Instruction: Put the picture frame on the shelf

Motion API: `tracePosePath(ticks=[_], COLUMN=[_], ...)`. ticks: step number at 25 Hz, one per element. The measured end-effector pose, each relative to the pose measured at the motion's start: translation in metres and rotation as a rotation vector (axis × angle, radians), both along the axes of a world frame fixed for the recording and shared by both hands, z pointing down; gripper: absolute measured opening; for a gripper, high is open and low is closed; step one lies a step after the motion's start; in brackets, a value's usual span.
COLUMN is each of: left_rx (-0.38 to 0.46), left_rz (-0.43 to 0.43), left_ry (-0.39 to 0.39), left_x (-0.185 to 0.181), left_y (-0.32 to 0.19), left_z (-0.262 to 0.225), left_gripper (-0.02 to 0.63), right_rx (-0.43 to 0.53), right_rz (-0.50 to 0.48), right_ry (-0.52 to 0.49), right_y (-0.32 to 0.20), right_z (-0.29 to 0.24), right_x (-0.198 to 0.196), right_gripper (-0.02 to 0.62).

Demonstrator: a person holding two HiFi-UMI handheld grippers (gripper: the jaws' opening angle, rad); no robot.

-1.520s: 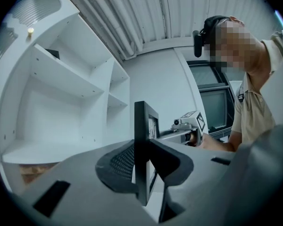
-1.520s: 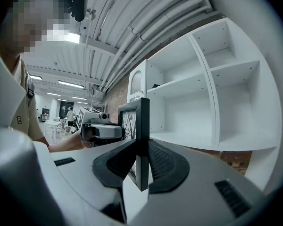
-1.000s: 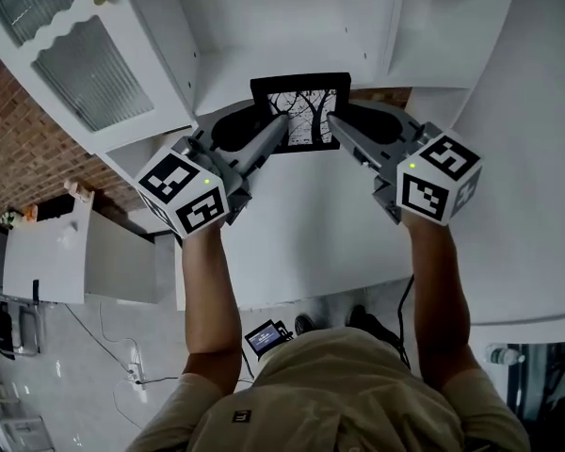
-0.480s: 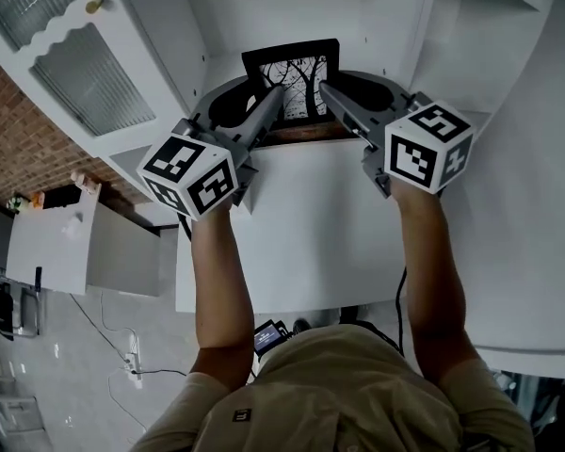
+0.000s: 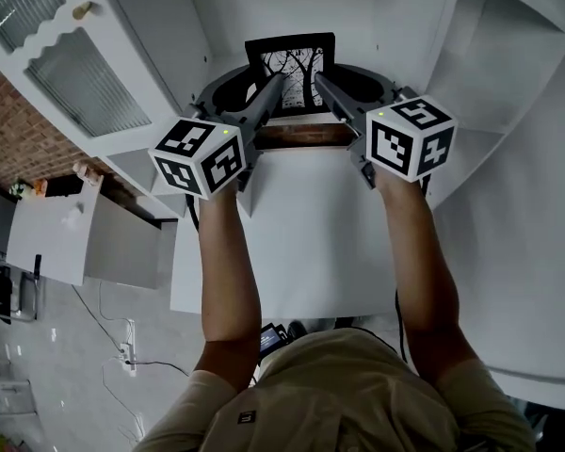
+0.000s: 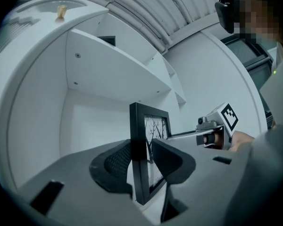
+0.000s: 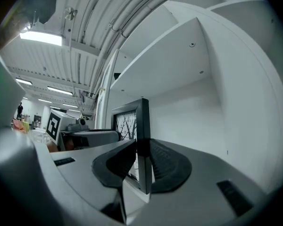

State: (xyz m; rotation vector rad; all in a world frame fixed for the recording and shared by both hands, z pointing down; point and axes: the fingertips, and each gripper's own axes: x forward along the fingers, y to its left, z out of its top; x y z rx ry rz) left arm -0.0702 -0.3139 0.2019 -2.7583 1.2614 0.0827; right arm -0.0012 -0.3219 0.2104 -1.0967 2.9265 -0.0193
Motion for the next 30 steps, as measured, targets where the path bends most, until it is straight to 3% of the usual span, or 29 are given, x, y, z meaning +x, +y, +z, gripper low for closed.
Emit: tracePosePath(ticks=[14,30], left_rx=[-0.03,0.002], left_rz=[-0.08,-0.064], left_ry=[-0.027,-0.044], left_x=[-0.005,-0.006], left_y=[-0.039,-0.045], left_z=[0.021,0.028], left_gripper=[0.12,0.12], right_rx=[-0.031,-0.001], right_rz=[0.011,0.006], right_ry=[0.024,0.026], right_y=[-0.034,-0.043], right_z=[0.022,0.028], right_x=[-0.001,-0.002], right_gripper=[0.078,0.078])
